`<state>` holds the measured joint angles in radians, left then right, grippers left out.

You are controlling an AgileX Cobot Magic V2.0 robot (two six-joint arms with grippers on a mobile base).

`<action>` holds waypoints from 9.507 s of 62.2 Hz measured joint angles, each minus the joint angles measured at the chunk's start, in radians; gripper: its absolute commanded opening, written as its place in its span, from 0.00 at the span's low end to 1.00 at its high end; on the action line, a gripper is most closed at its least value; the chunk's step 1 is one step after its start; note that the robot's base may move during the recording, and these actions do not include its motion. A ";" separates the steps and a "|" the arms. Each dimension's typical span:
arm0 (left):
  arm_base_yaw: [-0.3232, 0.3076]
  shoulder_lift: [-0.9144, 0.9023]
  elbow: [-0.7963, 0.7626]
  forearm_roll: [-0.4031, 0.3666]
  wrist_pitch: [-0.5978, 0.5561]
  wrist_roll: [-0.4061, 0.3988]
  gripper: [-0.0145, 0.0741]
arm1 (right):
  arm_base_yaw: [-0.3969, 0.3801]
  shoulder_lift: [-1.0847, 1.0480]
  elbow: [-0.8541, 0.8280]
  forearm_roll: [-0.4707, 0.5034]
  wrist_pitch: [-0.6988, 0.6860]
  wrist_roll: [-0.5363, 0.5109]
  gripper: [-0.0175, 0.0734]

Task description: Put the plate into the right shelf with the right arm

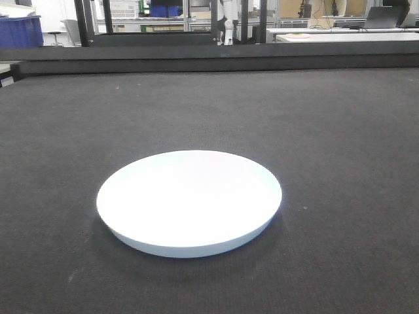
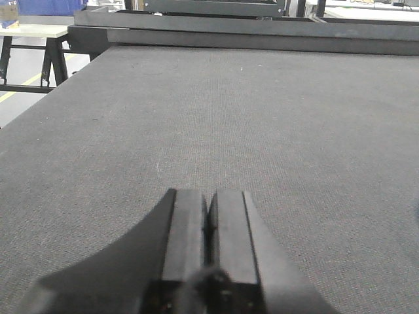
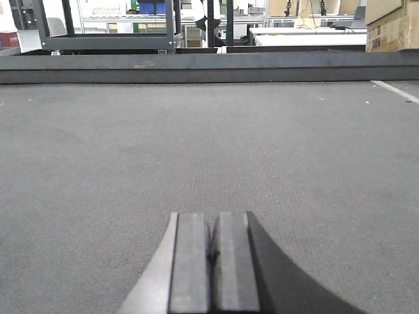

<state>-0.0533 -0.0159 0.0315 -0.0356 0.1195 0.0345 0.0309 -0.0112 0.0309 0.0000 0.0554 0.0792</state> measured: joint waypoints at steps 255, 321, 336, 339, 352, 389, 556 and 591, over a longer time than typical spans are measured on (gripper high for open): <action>0.000 0.000 0.000 0.000 0.000 0.000 0.11 | 0.557 1.825 -1.353 0.021 0.812 0.154 0.25; 0.000 0.000 0.000 0.000 0.000 0.000 0.11 | 0.557 0.600 -0.670 -0.129 0.131 0.151 0.25; 0.000 0.000 0.000 0.000 0.000 0.000 0.11 | 0.557 0.518 -0.490 -0.135 -0.080 0.151 0.25; 0.000 0.000 0.000 0.000 0.000 0.000 0.11 | 0.557 0.517 -0.477 -0.136 -0.099 0.151 0.25; 0.000 0.000 0.000 0.000 0.000 0.000 0.11 | 0.557 0.516 -0.473 -0.137 -0.131 0.151 0.25; 0.000 0.000 0.000 0.000 0.000 0.000 0.11 | 0.557 0.516 -0.473 -0.137 -0.131 0.151 0.25; 0.000 0.000 0.000 0.000 0.000 0.000 0.11 | 0.557 0.514 -0.473 -0.138 -0.136 0.151 0.25; 0.000 0.000 0.000 0.000 0.000 0.000 0.11 | 0.557 0.514 -0.473 -0.138 -0.136 0.151 0.25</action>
<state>-0.0533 -0.0159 0.0315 -0.0356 0.1195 0.0345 0.5874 0.5024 -0.4424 -0.1378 -0.0802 0.2299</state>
